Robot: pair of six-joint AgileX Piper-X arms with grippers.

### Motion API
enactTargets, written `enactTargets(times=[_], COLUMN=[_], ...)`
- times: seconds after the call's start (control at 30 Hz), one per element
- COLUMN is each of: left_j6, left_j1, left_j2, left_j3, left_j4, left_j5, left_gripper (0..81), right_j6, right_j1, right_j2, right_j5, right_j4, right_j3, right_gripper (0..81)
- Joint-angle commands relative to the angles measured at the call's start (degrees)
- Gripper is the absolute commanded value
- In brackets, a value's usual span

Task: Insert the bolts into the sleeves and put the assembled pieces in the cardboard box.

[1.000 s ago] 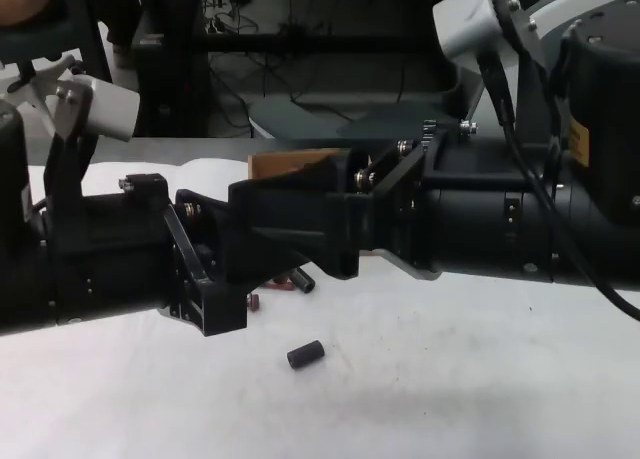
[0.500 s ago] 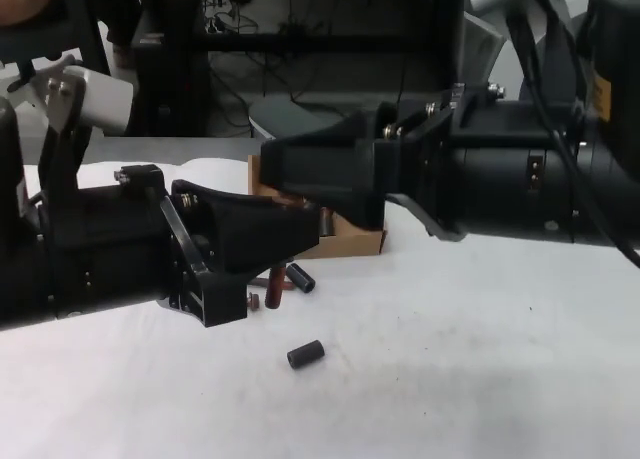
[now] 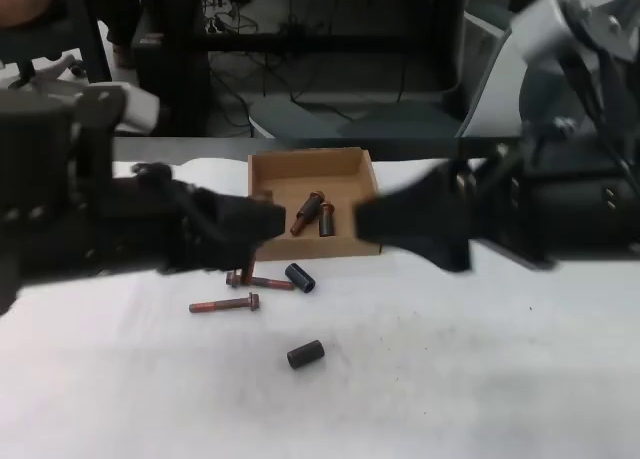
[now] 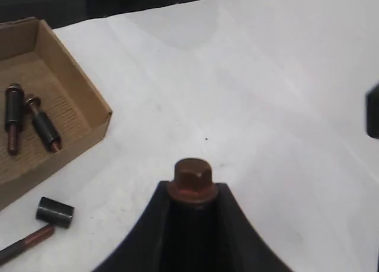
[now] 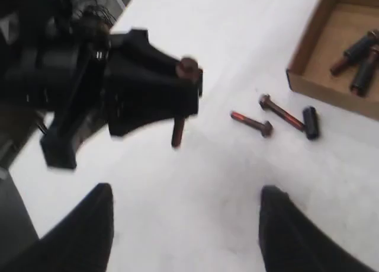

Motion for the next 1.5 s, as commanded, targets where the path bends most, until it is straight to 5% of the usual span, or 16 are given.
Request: enactTargets(times=[0.0,0.27,0.67,0.8,1.2,1.27,1.47], left_j6=[1.9,4.8,15.8,15.8,13.3,13.2,11.3], left_j1=[0.5,0.5,0.5,0.5,0.5,0.5,0.5], left_j2=[6.9,28.2,52.9,56.9,59.9,59.9,59.4], left_j3=[-5.5,-27.2,-61.4,-65.6,-66.5,-66.5,-66.6], left_j4=[-1.0,8.0,34.7,34.7,34.8,34.8,36.1], left_j5=[1.0,-2.0,-18.9,-19.2,-19.2,-19.2,-19.2], left_gripper=[1.7,1.7,1.7,1.7,0.6,8.5,66.1], right_j6=[-5.4,-12.5,-13.3,-13.3,-13.3,-13.3,-13.3], right_j1=[-1.4,-3.5,-5.5,-5.5,-5.5,-5.5,-5.5], right_j2=[-0.7,-0.7,-0.7,-0.7,-0.7,-0.7,-0.7], right_j5=[-0.3,-0.3,-4.3,-5.5,-5.5,-5.5,-5.5], right_j4=[6.9,13.2,13.7,13.7,13.7,13.7,13.7], right_j3=[-0.6,-0.6,-0.6,-0.6,-0.6,-0.6,-0.6], right_gripper=[70.0,70.0,66.8,51.8,51.7,51.7,51.7])
